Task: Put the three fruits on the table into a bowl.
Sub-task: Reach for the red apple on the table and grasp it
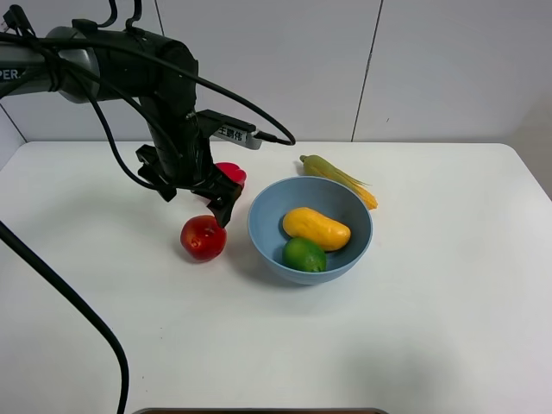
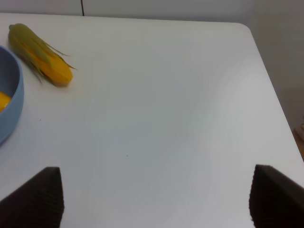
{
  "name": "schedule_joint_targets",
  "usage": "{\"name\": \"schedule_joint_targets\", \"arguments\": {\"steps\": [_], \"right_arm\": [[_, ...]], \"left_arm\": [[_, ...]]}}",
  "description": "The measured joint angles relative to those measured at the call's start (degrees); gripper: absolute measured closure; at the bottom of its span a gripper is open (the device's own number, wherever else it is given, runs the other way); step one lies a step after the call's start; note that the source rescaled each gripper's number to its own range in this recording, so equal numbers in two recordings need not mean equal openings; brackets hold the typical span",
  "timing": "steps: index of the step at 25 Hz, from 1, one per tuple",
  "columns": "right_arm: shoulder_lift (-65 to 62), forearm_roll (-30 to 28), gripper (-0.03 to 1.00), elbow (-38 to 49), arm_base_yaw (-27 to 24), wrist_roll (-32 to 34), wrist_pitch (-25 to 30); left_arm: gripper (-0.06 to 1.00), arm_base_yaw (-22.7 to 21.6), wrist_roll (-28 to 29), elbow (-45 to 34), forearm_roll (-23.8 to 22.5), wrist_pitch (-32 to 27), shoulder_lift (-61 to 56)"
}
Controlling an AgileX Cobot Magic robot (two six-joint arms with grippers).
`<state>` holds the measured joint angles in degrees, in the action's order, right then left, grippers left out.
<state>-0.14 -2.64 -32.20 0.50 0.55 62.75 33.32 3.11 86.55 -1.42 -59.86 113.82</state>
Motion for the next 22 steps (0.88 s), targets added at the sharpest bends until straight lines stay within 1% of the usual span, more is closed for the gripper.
{"name": "schedule_joint_targets", "arguments": {"steps": [5, 10, 22], "right_arm": [[0.00, 0.00, 0.46, 0.00, 0.00, 0.00, 0.00], [0.00, 0.00, 0.46, 0.00, 0.00, 0.00, 0.00], [0.00, 0.00, 0.46, 0.00, 0.00, 0.00, 0.00]], "left_arm": [[-0.03, -1.04, 0.59, -1.96, 1.42, 2.60, 0.00], [-0.03, -2.15, 0.76, -4.58, 5.01, 6.30, 0.23], [-0.03, -3.17, 0.30, -5.39, 5.71, 8.86, 4.74]]}}
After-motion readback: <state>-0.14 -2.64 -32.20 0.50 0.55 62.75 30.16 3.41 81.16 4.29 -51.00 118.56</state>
